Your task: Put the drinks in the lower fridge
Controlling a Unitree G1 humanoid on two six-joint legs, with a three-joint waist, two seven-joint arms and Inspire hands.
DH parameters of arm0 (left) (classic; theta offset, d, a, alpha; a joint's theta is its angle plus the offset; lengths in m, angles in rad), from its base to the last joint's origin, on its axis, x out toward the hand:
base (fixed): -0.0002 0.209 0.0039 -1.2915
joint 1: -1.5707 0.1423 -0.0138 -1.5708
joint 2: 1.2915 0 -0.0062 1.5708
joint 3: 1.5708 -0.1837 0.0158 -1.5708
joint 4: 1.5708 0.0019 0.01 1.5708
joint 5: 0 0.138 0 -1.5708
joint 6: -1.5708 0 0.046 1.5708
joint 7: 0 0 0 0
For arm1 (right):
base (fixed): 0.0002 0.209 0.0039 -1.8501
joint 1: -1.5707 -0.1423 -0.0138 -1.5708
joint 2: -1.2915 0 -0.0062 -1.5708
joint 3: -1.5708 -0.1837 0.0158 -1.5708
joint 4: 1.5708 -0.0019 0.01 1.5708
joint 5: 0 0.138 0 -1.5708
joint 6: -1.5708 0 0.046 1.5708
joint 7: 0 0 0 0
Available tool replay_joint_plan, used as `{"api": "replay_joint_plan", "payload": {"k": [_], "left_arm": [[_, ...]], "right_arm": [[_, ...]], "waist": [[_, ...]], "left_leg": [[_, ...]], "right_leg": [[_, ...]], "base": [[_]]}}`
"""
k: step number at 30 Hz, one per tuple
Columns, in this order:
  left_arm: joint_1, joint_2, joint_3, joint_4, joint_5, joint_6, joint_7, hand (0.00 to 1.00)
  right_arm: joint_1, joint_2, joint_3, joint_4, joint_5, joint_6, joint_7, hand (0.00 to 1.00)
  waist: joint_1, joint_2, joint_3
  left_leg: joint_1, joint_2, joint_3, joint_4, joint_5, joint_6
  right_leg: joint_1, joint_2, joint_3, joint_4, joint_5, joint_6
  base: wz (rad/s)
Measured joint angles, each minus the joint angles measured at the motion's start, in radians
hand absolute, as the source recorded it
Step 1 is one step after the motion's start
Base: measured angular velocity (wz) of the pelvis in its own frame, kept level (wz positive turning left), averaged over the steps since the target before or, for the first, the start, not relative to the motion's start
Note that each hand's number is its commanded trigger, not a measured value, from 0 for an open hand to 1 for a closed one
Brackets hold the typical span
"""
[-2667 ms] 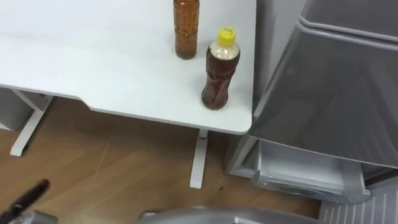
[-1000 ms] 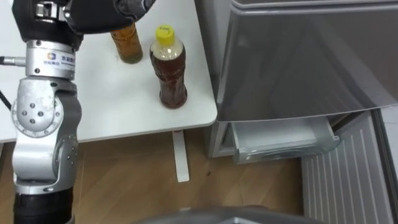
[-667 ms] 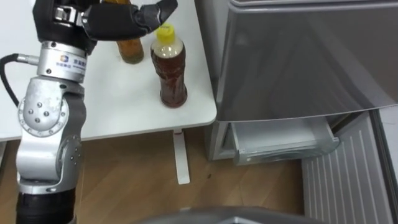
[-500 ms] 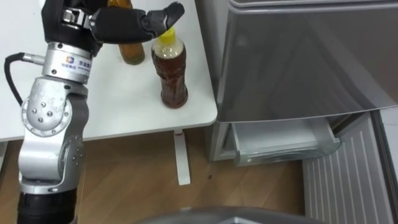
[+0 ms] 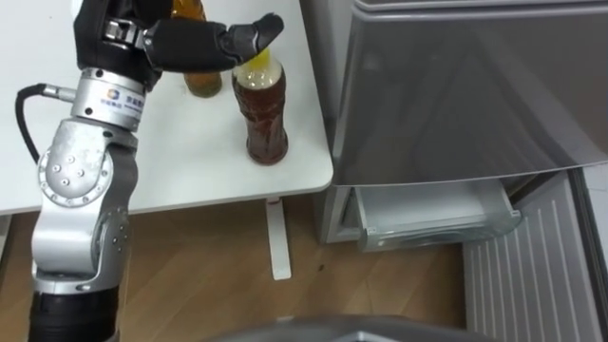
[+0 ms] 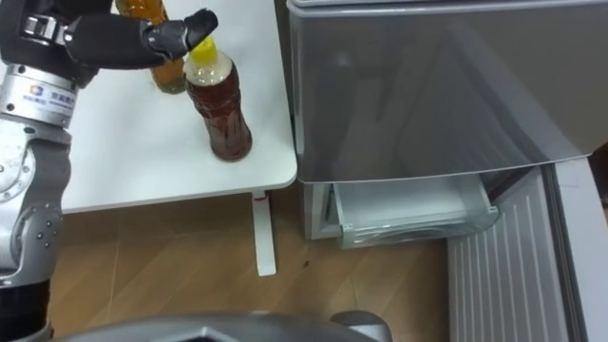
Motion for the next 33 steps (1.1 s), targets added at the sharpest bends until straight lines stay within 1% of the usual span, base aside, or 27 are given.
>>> {"api": "replay_joint_plan", "payload": {"k": [4,10,14,18,21,29,33], "left_arm": [[0.002,-0.003,0.000,0.013,0.000,0.012,-0.008,0.00],[0.010,-0.008,-0.003,0.014,0.000,0.013,-0.016,0.00],[0.017,-0.008,-0.038,0.045,0.000,0.014,-0.025,0.00],[0.018,-0.007,-0.064,0.057,0.001,0.025,-0.039,0.00],[0.018,-0.007,-0.069,0.057,0.001,0.028,-0.052,0.00],[0.018,-0.007,-0.069,0.057,0.000,0.028,-0.056,0.00],[0.018,-0.008,-0.081,0.057,0.003,0.030,-0.062,0.00]], "right_arm": [[0.000,0.003,0.000,0.003,0.000,0.001,-0.001,0.00],[-0.001,0.009,0.000,0.009,0.001,0.001,0.000,0.00],[-0.008,0.012,0.000,0.032,0.001,0.002,0.000,0.00],[-0.010,0.012,0.001,0.034,0.001,0.002,-0.002,0.00],[-0.010,0.012,0.001,0.035,0.001,0.002,-0.008,0.00],[-0.015,0.012,0.001,0.046,0.001,0.002,-0.009,0.00],[-0.022,0.012,0.002,0.046,0.000,0.010,-0.011,0.00]], "waist": [[0.000,0.000,0.0000],[0.000,-0.001,-0.0001],[0.001,0.000,-0.0010],[0.001,-0.001,-0.0008],[0.001,-0.002,-0.0007],[0.001,-0.006,-0.0009],[0.002,-0.007,-0.0008]], "left_leg": [[0.000,0.000,0.000,-0.001,0.000,0.000],[0.002,0.000,0.001,-0.001,0.000,0.000],[0.002,0.000,0.001,0.000,0.000,0.000],[0.002,0.000,0.001,0.000,0.000,0.000],[0.002,0.000,0.001,0.001,0.000,0.000],[0.002,0.000,0.001,0.001,0.000,0.000],[0.001,0.000,0.001,0.000,0.000,0.000]], "right_leg": [[0.000,0.000,0.000,0.000,0.000,0.000],[0.000,0.000,0.002,0.000,0.000,0.000],[0.001,-0.002,0.002,0.002,0.000,0.000],[0.001,-0.002,0.002,0.002,0.000,0.000],[0.000,-0.002,0.002,0.002,0.000,0.000],[0.000,-0.002,0.002,0.002,0.000,0.000],[-0.002,-0.002,0.001,0.002,0.000,0.000]], "base": [[0.00],[0.00],[0.00],[0.00],[0.00],[0.00],[0.00]]}}
